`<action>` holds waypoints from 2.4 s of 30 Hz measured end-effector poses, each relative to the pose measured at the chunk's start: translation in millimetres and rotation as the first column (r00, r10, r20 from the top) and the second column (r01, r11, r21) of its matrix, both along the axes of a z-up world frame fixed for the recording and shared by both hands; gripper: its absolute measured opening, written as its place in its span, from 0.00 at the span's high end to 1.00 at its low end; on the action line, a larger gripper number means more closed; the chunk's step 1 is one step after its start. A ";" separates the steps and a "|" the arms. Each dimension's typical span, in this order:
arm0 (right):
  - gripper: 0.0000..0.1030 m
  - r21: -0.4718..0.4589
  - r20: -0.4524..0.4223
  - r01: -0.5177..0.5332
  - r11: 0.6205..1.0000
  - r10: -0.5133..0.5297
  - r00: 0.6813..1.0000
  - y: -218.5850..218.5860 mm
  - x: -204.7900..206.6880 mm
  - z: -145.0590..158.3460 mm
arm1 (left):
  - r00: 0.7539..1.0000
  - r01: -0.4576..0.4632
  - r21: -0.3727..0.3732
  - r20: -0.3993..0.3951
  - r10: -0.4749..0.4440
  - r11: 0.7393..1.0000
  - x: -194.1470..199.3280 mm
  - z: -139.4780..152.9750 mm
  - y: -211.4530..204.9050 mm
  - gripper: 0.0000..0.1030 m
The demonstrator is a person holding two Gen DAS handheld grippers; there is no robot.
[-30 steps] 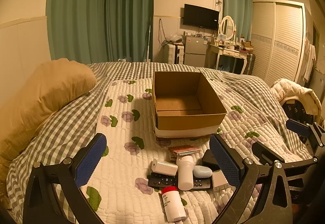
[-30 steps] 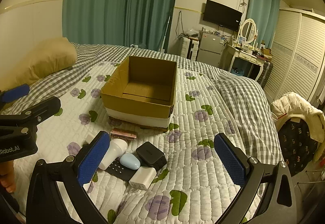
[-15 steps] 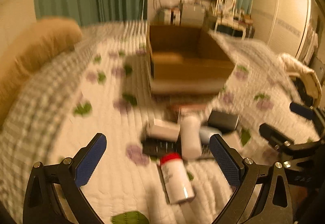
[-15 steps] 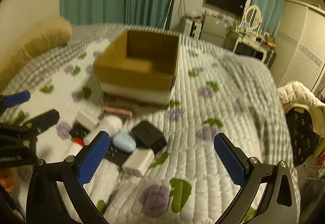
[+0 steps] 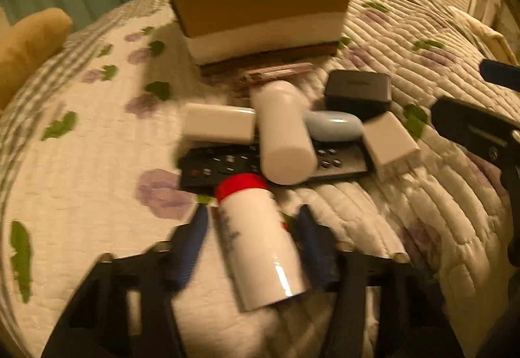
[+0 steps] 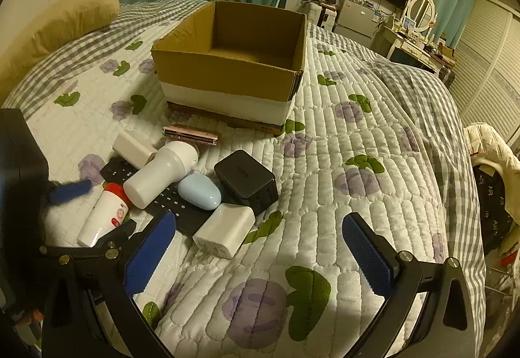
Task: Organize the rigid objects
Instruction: 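Grasp the red-capped white bottle with the left tool while the right tool grasps the white cylindrical device, then carry both held items over the cardboard box and open both tools to drop them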
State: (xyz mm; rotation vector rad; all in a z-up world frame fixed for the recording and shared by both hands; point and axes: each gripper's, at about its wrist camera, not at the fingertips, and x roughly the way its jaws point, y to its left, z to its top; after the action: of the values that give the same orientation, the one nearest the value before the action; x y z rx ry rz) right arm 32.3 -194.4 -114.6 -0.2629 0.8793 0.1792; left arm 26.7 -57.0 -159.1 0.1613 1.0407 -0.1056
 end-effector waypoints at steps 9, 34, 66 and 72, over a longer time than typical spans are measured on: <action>0.00 0.019 0.019 -0.002 1.000 0.001 1.000 9.5 7.7 16.7 | 0.997 -0.051 -0.122 0.051 0.057 0.991 8.4 46.6 31.3 0.64; 0.45 0.104 -0.232 -0.077 0.992 0.099 0.968 88.4 80.6 -62.3 | 0.989 -0.110 -0.115 0.090 0.121 0.987 35.7 62.0 85.8 0.65; 0.60 0.206 0.235 -0.178 0.962 0.128 0.964 29.4 93.2 138.4 | 0.955 0.028 -0.147 0.298 0.017 0.989 106.1 181.2 48.2 0.64; 0.60 0.240 0.243 -0.145 0.960 0.085 0.966 20.0 149.6 148.9 | 0.956 0.050 -0.158 0.293 -0.001 0.986 171.0 178.3 28.0 0.64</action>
State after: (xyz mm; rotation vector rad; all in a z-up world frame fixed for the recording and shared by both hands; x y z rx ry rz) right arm 181.9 -174.4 34.3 -0.0901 0.6016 0.3620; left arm 197.7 -29.0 19.2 0.0383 0.7302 -0.1848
